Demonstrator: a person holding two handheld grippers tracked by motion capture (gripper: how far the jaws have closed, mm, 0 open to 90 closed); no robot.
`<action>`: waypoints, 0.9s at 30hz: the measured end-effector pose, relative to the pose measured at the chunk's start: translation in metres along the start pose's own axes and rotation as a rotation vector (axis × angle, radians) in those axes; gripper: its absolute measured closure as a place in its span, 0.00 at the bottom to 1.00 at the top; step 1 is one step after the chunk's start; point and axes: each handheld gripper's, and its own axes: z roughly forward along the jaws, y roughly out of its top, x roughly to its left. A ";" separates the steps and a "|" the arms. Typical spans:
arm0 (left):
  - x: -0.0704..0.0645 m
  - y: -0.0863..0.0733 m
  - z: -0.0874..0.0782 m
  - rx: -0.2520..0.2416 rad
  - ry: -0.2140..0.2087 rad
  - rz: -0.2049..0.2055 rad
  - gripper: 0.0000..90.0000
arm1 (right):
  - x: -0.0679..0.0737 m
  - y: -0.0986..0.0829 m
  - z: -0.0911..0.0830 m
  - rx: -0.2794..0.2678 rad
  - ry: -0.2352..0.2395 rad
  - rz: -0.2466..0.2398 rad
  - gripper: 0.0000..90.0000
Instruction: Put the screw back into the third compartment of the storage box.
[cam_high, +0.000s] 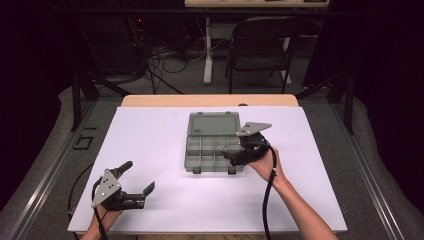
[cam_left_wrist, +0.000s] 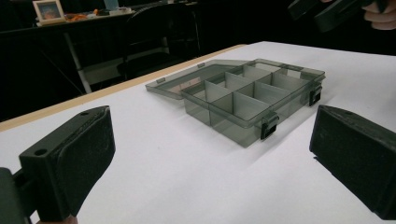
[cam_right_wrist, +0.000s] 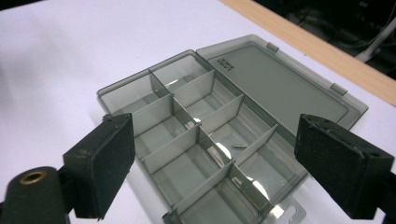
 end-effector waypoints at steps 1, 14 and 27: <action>0.000 0.000 0.000 0.001 -0.001 -0.002 0.00 | 0.002 -0.003 -0.004 -0.016 -0.007 -0.010 0.11; 0.001 -0.001 0.000 0.011 -0.007 -0.003 0.00 | 0.021 -0.035 -0.051 -0.128 -0.033 -0.049 0.04; 0.001 -0.001 0.000 0.020 -0.012 -0.001 0.00 | 0.024 -0.069 -0.072 -0.167 -0.062 -0.042 0.00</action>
